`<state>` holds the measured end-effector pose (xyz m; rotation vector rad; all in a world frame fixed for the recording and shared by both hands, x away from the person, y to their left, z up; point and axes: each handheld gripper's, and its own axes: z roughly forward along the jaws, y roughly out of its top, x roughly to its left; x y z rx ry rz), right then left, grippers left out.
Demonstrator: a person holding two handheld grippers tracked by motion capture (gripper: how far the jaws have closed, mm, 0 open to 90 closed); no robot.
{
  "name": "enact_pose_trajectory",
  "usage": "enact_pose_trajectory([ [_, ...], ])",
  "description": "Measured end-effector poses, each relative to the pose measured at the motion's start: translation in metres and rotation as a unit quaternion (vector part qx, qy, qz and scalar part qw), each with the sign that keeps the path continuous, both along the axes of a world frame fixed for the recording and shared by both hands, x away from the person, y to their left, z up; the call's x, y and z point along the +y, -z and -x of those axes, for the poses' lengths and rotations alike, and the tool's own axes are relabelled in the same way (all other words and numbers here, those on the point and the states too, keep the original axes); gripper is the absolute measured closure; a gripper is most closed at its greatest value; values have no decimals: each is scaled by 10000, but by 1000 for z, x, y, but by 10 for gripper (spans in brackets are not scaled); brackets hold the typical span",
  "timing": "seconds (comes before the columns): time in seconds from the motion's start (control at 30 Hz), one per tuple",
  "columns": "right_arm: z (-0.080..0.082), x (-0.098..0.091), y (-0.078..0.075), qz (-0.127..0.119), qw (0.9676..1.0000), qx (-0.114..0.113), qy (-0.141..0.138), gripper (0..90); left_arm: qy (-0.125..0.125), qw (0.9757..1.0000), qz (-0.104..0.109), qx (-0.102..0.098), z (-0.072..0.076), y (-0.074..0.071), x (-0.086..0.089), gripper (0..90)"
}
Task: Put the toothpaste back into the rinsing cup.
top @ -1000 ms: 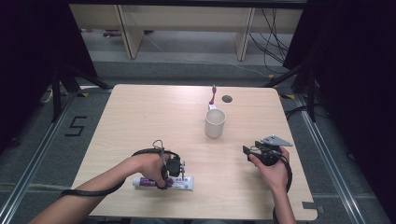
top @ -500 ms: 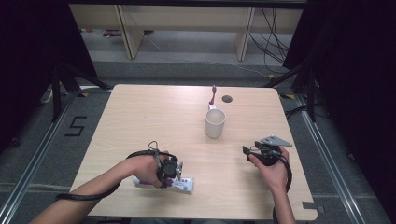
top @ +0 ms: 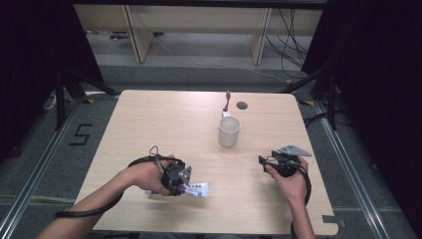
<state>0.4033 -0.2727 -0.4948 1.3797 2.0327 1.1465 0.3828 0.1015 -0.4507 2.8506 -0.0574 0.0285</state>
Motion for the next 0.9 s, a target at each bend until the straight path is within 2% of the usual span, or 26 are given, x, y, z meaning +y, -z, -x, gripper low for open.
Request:
enact_pose_trajectory([
  [0.03,0,-1,-1,123,9999,-68,38,397,-8,10000,86,-27,-1,-3,1,739],
  [0.1,0,-1,0,16,9999,-119,4,397,-74,9993,363,-80,-2,-9,5,740],
  [0.17,0,-1,0,16,9999,-119,11,397,-110,9972,714,-184,-4,-13,9,739],
  [0.27,0,0,0,7,9999,-119,-4,398,-252,9911,1277,-276,-6,-19,15,740],
  [0.3,0,0,0,1,9999,-135,0,397,-294,9881,1479,-308,-6,-20,17,740],
  [0.33,0,0,0,8,9999,-151,3,398,-393,9838,1719,-319,-6,-20,19,740],
  [0.4,0,0,0,9,9999,-157,2,399,-385,9794,1926,-464,-7,-23,23,741],
  [0.5,0,0,0,11,9999,-139,-5,399,-510,9683,2360,-640,-8,-24,26,741],
  [0.53,2,3,0,-152,9999,26,73,399,-591,9637,2519,-654,-9,-24,28,742],
  [0.57,0,1,0,-7,9999,-112,17,400,-643,9599,2654,-637,-9,-24,29,741],
  [0.6,0,1,0,-8,9999,-123,7,400,-709,9542,2836,-636,-9,-23,29,742],
  [0.63,2,3,0,-106,9999,-42,61,400,-754,9513,2921,-637,-9,-22,30,742],
  [0.67,2,3,0,-117,9999,-42,62,400,-767,9497,2959,-685,-9,-22,31,742],
  [0.7,0,1,0,11,9999,-164,-11,400,-806,9452,3059,-802,-9,-22,32,742],
  [0.73,0,1,0,-51,9999,-142,-21,401,-872,9420,3152,-758,-9,-22,32,742],
  [0.77,0,1,0,-40,9999,-154,-27,401,-889,9388,3224,-823,-9,-22,33,743],
  [0.8,1,1,-1,-2,9999,-129,-10,401,-981,9322,3382,-842,-8,-21,33,743],
  [0.83,1,1,-1,-12,9999,-132,-19,401,-1036,9293,3451,-815,-9,-22,34,743],
  [0.87,1,1,-1,-41,9999,-132,-19,401,-1076,9247,3545,-871,-9,-22,35,743],
  [0.9,1,2,0,-75,9998,-169,-31,402,-1174,9187,3677,-837,-9,-21,36,744],
])
